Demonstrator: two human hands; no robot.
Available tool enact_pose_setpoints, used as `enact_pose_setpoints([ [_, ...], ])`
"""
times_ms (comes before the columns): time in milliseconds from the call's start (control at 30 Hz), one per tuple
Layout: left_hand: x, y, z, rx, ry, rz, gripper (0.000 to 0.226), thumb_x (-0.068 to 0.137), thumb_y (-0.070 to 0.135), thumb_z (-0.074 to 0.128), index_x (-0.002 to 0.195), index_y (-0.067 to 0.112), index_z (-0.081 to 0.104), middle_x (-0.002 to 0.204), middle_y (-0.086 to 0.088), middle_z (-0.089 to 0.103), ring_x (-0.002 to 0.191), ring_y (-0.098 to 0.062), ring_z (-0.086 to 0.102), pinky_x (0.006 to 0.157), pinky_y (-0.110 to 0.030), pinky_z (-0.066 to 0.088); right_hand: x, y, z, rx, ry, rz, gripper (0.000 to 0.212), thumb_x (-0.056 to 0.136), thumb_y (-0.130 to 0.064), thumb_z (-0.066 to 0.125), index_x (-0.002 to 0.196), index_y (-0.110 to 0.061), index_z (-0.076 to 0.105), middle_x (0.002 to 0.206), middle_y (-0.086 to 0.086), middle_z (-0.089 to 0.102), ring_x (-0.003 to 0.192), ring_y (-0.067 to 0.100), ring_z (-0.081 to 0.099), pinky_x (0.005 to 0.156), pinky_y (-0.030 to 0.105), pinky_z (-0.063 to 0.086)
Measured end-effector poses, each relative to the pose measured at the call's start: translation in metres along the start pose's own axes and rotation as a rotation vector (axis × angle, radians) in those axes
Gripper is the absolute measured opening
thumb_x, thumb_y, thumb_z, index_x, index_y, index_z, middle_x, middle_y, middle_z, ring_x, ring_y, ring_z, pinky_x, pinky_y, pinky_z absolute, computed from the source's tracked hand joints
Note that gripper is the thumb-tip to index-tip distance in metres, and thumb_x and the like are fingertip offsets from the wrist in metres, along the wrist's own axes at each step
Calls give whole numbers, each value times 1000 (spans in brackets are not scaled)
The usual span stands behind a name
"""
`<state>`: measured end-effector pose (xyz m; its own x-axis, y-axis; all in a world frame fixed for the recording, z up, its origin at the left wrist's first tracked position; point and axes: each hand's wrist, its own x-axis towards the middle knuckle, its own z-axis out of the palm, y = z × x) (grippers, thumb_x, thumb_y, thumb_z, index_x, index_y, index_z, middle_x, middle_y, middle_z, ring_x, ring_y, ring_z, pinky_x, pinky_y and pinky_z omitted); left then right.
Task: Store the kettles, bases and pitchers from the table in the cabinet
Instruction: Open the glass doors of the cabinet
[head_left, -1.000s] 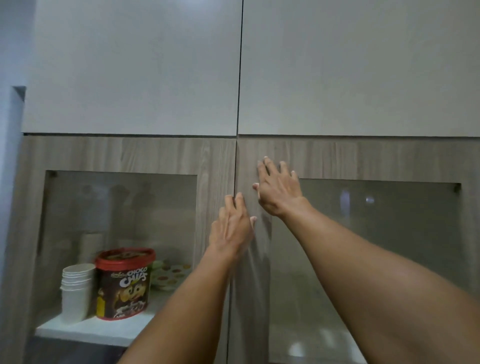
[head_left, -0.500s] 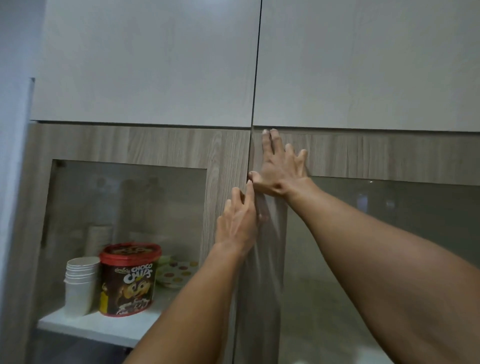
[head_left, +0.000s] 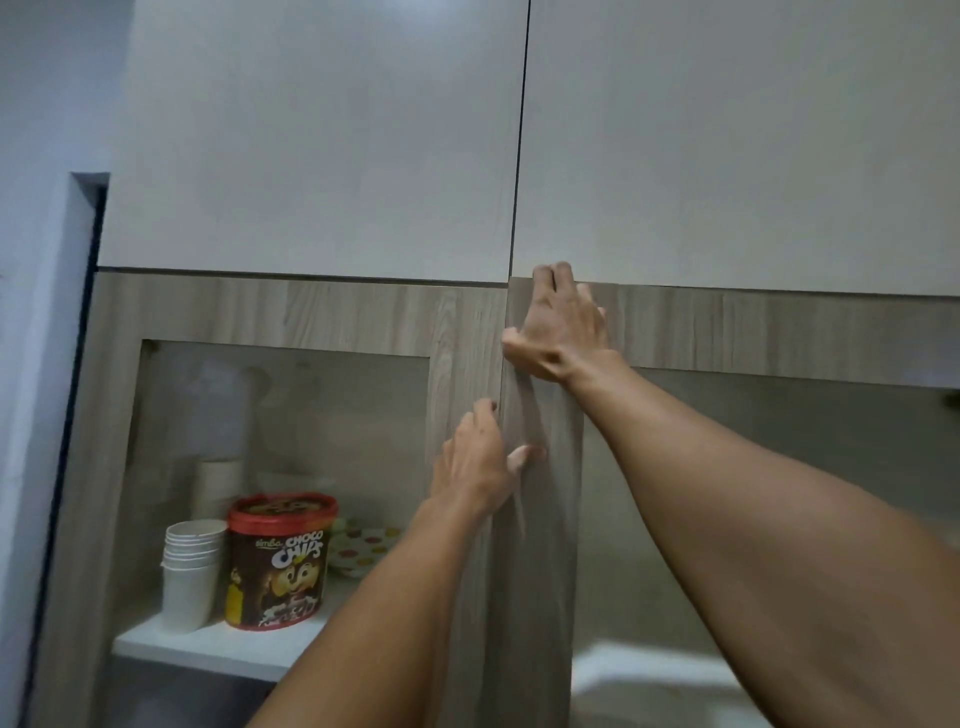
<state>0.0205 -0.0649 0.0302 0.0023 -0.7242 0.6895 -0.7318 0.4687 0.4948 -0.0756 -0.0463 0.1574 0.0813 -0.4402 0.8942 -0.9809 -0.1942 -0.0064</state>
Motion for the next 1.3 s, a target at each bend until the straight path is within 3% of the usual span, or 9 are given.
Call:
enact_pose_setpoints([
  [200,-55,17,-32,-215,27,165,40,86,49,66,97,15,48,93,-12,71,89,-35,67,65,-35,46,-31,-26,-57,-24,162,53,70,79,-64,61,122,-11,43,120,7,45,97,25,46,83,45,47],
  [467,-152,91,-68,-462,89,469,24,90,22,59,92,17,35,61,2,46,47,-16,45,46,-19,27,-105,-42,-180,5,321,223,60,71,-38,70,122,-12,51,119,6,54,100,30,54,81,31,38],
  [600,-204,132,-77,-621,36,520,29,78,28,53,98,10,42,76,-9,56,62,-36,54,57,-34,35,-139,-47,-237,-36,409,292,52,73,-31,69,120,-13,57,115,3,61,100,25,59,85,31,43],
  [700,-240,165,-78,-715,-17,599,41,78,27,57,113,9,46,93,-10,58,66,-31,56,58,-34,37,-163,-39,-282,-112,447,349,51,73,-37,64,120,-18,60,114,0,67,101,23,62,81,28,43],
  [833,-284,208,-70,-806,-49,767,58,79,31,63,127,15,37,113,-8,54,81,-23,60,62,-28,44,-199,-20,-337,-183,488,439,41,69,-45,56,99,-21,68,91,-3,73,88,25,68,80,43,56],
  [900,-304,232,-63,-813,-114,821,69,81,37,63,138,18,28,129,-8,47,93,-23,60,70,-29,52,-218,-6,-361,-244,523,504,25,77,-45,58,80,-21,63,76,-4,68,75,25,65,71,41,55],
  [1033,-344,280,-43,-853,-384,752,89,85,51,60,152,25,7,155,-11,21,126,-33,50,97,-44,52,-260,24,-399,-379,551,588,36,88,-44,58,70,-13,55,61,-6,51,61,22,53,56,31,40],
  [1200,-394,336,-24,-888,-782,607,106,88,50,64,155,28,-16,165,-13,-8,152,-33,8,118,-47,26,-318,76,-432,-511,425,810,44,92,-52,57,83,-9,54,69,-1,53,75,27,59,71,43,51],
  [1300,-418,373,-8,-855,-868,581,109,89,45,67,155,26,-18,165,-15,-13,153,-37,4,118,-49,25,-348,111,-450,-520,386,943,45,91,-48,62,109,-7,60,103,9,68,93,29,64,81,41,53],
])
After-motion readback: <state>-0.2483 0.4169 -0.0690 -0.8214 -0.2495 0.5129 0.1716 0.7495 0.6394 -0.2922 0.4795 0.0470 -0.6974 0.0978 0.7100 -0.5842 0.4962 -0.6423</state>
